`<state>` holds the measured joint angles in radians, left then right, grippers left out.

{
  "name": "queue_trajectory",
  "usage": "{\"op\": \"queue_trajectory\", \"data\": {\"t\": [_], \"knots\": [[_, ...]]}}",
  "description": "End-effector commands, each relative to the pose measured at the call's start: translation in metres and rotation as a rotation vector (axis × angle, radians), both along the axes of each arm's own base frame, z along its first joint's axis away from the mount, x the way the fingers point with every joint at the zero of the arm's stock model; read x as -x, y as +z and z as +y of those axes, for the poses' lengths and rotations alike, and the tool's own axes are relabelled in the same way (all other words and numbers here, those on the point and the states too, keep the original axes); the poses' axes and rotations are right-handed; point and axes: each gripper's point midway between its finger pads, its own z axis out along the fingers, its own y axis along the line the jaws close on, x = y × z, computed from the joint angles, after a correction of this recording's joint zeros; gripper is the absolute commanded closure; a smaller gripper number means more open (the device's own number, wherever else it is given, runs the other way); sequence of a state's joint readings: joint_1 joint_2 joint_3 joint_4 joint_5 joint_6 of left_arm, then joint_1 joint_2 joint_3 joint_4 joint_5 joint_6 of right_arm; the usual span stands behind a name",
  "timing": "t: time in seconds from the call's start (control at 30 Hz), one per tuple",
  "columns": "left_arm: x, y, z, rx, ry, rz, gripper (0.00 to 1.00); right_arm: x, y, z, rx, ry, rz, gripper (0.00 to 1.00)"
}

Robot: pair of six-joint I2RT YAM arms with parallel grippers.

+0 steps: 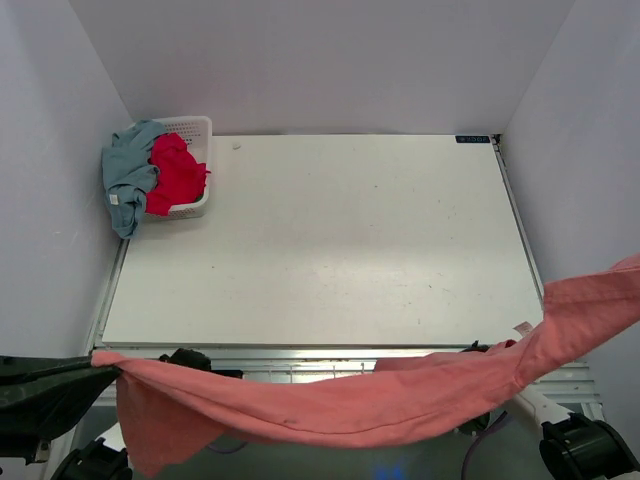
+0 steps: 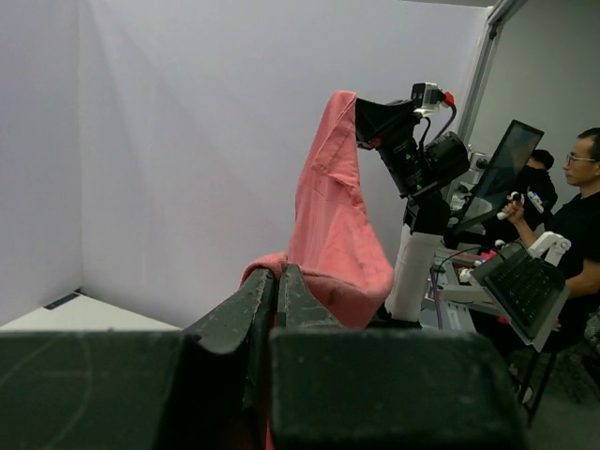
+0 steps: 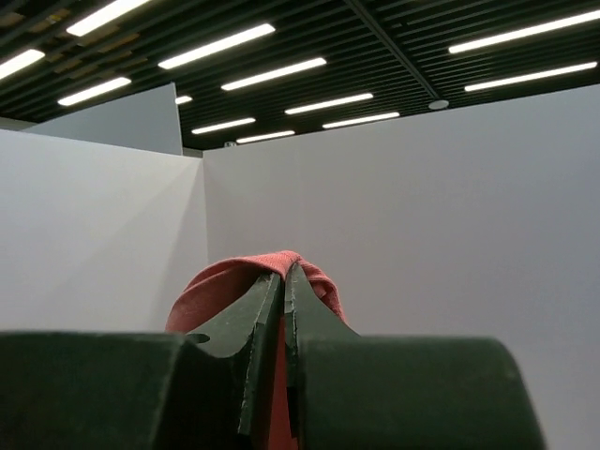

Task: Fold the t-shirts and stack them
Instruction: Flatten the tshirt out

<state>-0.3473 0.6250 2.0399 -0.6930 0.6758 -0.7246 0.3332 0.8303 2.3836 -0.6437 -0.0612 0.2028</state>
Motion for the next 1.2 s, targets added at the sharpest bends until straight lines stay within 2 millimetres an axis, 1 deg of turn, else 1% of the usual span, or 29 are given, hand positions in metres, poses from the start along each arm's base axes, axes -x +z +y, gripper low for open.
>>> {"op": "queue_trajectory", "data": {"t": [0.0, 0.1, 0.13, 0.2, 0.23, 0.27, 0.33, 0.37, 0.43, 0.47, 0.5, 0.53, 0.57, 0.6, 0.67, 0.7, 0.73, 0.77, 0.8, 0.83, 0.87, 0.9, 0.93, 0.97, 1.0, 1.07, 1.1, 1.13, 1.17], "knots": [[-0.035, -0.007, -0.015, -0.026, -0.034, 0.121, 1.00, -0.019, 0.014, -0.010, -0.091, 0.045, 0.006, 0.92], [-0.071, -0.025, -0.022, -0.036, 0.003, 0.198, 1.00, -0.048, 0.007, -0.012, -0.099, 0.020, 0.068, 0.92], [-0.099, -0.043, -0.030, -0.057, 0.025, 0.265, 1.00, -0.070, -0.001, -0.005, -0.081, 0.006, 0.117, 0.92], [-0.130, -0.060, -0.028, -0.042, 0.108, 0.313, 1.00, -0.099, -0.014, -0.003, -0.067, -0.043, 0.182, 0.92], [-0.147, -0.071, -0.028, -0.044, 0.149, 0.348, 1.00, -0.128, -0.030, 0.008, -0.036, -0.069, 0.250, 0.92], [-0.177, -0.099, -0.032, -0.071, 0.201, 0.417, 1.00, -0.146, -0.040, 0.006, -0.042, -0.123, 0.297, 0.92], [-0.215, -0.126, -0.026, -0.064, 0.326, 0.496, 1.00, -0.185, -0.060, 0.020, 0.011, -0.184, 0.372, 0.92], [-0.240, -0.156, -0.029, -0.093, 0.369, 0.567, 1.00, -0.214, -0.085, 0.028, 0.044, -0.242, 0.447, 0.92], [-0.275, -0.187, -0.024, -0.115, 0.479, 0.642, 1.00, -0.255, -0.110, 0.046, 0.094, -0.303, 0.511, 0.92], [-0.289, -0.204, -0.023, -0.130, 0.516, 0.683, 1.00, -0.280, -0.140, 0.055, 0.138, -0.353, 0.580, 0.92], [-0.308, -0.233, -0.023, -0.165, 0.563, 0.734, 1.00, -0.297, -0.156, 0.061, 0.178, -0.391, 0.606, 0.92], [-0.321, -0.250, -0.022, -0.184, 0.602, 0.770, 1.00, -0.322, -0.178, 0.073, 0.229, -0.424, 0.649, 0.92], [-0.343, -0.273, -0.015, -0.206, 0.691, 0.823, 1.00, -0.338, -0.190, 0.078, 0.235, -0.445, 0.664, 0.92], [-0.357, -0.299, -0.013, -0.235, 0.734, 0.857, 1.00, -0.369, -0.227, 0.085, 0.293, -0.479, 0.735, 0.92], [-0.388, -0.333, -0.013, -0.284, 0.810, 0.906, 1.00, -0.400, -0.256, 0.094, 0.302, -0.450, 0.778, 0.92], [-0.398, -0.346, -0.013, -0.299, 0.830, 0.924, 1.00, -0.420, -0.282, 0.084, 0.321, -0.483, 0.830, 0.92], [-0.406, -0.370, -0.012, -0.337, 0.854, 0.955, 1.00, -0.444, -0.313, 0.088, 0.358, -0.493, 0.889, 0.92], [-0.420, -0.376, -0.012, -0.325, 0.872, 0.947, 1.00, -0.457, -0.328, 0.090, 0.355, -0.490, 0.921, 0.92], [-0.435, -0.407, -0.013, -0.377, 0.900, 1.000, 1.00, -0.472, -0.339, 0.085, 0.358, -0.510, 0.943, 0.92], [-0.443, -0.425, -0.011, -0.402, 0.918, 1.029, 1.00, -0.493, -0.373, 0.087, 0.396, -0.532, 1.009, 0.92], [-0.456, -0.433, -0.009, -0.392, 0.937, 1.033, 1.00, -0.504, -0.386, 0.085, 0.416, -0.548, 1.032, 0.92], [-0.469, -0.463, -0.010, -0.438, 0.948, 1.085, 1.00, -0.515, -0.399, 0.081, 0.428, -0.568, 1.061, 0.92], [-0.477, -0.475, -0.009, -0.448, 0.952, 1.102, 1.00, -0.532, -0.422, 0.082, 0.449, -0.587, 1.101, 0.92], [-0.490, -0.482, -0.007, -0.433, 0.959, 1.102, 1.00, -0.539, -0.433, 0.078, 0.456, -0.599, 1.122, 0.92], [-0.498, -0.509, -0.006, -0.473, 0.962, 1.149, 1.00, -0.547, -0.442, 0.079, 0.463, -0.600, 1.136, 0.92], [-0.517, -0.519, -0.003, -0.472, 0.970, 1.160, 1.00, -0.565, -0.464, 0.076, 0.489, -0.623, 1.164, 0.92], [-0.523, -0.526, -0.002, -0.482, 0.967, 1.171, 1.00, -0.574, -0.482, 0.075, 0.533, -0.633, 1.184, 0.92], [-0.529, -0.545, -0.001, -0.510, 0.966, 1.207, 1.00, -0.584, -0.475, 0.075, 0.524, -0.637, 1.164, 0.92], [-0.540, -0.543, 0.002, -0.496, 0.976, 1.199, 1.00, -0.590, -0.478, 0.073, 0.530, -0.645, 1.165, 0.92]]}}
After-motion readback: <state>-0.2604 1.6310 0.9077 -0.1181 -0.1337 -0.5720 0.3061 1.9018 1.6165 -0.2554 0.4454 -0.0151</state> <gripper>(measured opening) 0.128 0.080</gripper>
